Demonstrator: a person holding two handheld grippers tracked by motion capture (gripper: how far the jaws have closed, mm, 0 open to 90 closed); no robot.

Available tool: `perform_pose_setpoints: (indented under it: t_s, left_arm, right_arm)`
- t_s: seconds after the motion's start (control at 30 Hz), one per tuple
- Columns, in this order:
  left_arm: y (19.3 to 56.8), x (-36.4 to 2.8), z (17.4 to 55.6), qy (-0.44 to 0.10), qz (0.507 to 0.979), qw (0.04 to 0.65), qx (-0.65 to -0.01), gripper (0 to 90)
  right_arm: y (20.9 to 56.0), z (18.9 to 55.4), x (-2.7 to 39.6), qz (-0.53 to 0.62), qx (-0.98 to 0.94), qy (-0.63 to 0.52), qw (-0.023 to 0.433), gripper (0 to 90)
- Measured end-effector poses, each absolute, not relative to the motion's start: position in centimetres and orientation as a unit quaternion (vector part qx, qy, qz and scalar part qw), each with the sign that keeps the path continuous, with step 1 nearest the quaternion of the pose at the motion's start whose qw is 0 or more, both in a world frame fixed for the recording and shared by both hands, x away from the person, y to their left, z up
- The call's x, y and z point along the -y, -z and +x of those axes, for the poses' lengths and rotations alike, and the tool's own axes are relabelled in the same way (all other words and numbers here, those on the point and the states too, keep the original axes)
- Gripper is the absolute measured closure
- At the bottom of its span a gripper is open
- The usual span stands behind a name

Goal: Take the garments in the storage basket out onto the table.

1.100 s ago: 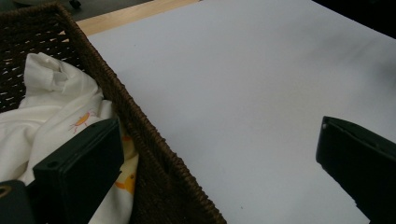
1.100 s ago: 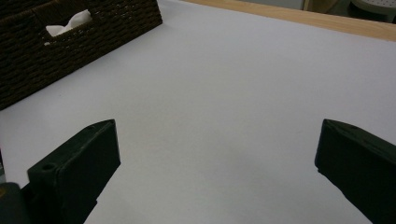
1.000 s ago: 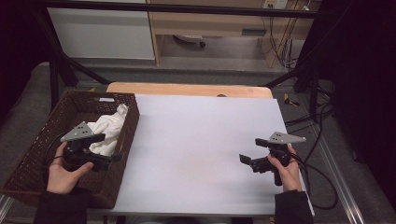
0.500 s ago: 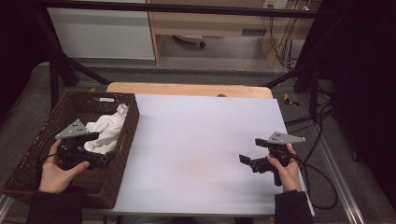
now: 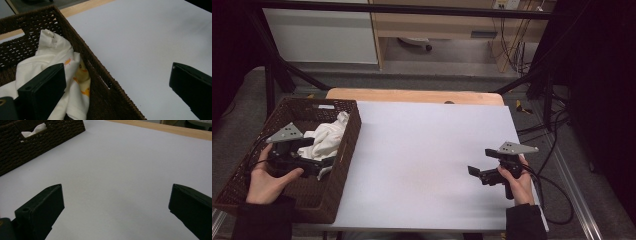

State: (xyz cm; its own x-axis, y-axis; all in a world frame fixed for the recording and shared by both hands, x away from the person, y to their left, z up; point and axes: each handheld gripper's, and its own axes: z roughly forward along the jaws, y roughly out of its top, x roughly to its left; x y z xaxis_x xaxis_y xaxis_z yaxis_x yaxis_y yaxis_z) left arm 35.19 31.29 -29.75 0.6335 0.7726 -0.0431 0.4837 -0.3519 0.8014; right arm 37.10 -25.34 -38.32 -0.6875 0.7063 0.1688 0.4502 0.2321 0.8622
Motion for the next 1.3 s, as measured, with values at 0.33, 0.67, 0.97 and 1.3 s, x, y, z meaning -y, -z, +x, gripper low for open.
perform_pose_setpoints:
  t_s: [0.33, 0.67, 0.97, 1.3]
  left_arm:
    - [28.1, -31.0, 36.0, -0.181, 0.807, 0.408, -0.386, 0.9]
    - [26.6, -31.1, 37.1, -0.19, 0.814, 0.396, -0.38, 0.9]
    - [26.1, -31.1, 38.0, -0.194, 0.816, 0.391, -0.38, 0.9]
    - [26.7, -31.4, 39.8, -0.199, 0.812, 0.379, -0.398, 0.9]
  right_arm:
    - [38.3, 37.1, 25.4, 0.372, -0.774, -0.495, 0.129, 0.6]
    - [38.3, 37.1, 25.3, 0.373, -0.774, -0.495, 0.129, 0.7]
    - [38.3, 37.1, 25.4, 0.372, -0.775, -0.495, 0.129, 0.7]
    - [38.3, 37.1, 25.3, 0.374, -0.776, -0.492, 0.128, 0.7]
